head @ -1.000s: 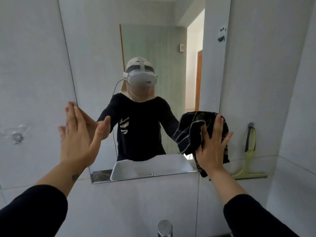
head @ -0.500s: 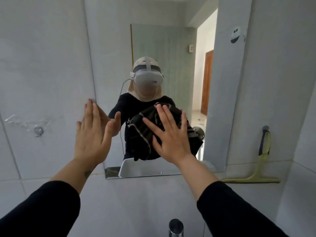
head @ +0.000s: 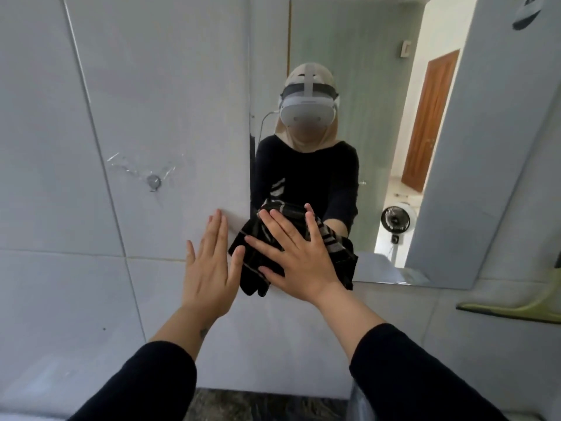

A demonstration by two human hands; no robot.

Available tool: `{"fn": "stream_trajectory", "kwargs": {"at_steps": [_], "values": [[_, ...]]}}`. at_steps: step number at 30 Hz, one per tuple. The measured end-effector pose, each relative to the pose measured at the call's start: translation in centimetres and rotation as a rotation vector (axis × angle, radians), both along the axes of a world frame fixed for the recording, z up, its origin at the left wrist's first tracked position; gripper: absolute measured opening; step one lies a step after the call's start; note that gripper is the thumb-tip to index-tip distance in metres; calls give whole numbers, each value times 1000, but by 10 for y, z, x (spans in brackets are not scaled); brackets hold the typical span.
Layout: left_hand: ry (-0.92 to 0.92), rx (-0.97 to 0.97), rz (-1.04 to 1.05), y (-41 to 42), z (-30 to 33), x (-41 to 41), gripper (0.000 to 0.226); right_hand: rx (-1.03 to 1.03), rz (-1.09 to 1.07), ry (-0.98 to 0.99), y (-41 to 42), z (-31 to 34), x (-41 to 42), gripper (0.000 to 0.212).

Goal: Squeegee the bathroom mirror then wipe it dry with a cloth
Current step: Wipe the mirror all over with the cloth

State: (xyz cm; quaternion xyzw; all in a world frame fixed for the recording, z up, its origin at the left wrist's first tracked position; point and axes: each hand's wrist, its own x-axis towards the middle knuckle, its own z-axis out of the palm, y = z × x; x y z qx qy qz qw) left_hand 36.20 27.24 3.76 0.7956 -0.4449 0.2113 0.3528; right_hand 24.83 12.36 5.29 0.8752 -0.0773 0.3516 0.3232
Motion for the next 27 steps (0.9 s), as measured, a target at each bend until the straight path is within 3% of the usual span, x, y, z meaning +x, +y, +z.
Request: {"fn": "stream_trajectory", "kwargs": {"at_steps": [7, 22, 27], "values": [[-18, 70, 25, -25, -14, -27, 70, -72, -29, 66, -39, -19, -45, 62], [106, 5, 158, -56, -15, -57, 73, 182, -289, -350, -131, -34, -164, 68], [-58, -60, 177, -63, -7, -79, 72, 253, -310, -380, -143, -35, -182, 71]]}}
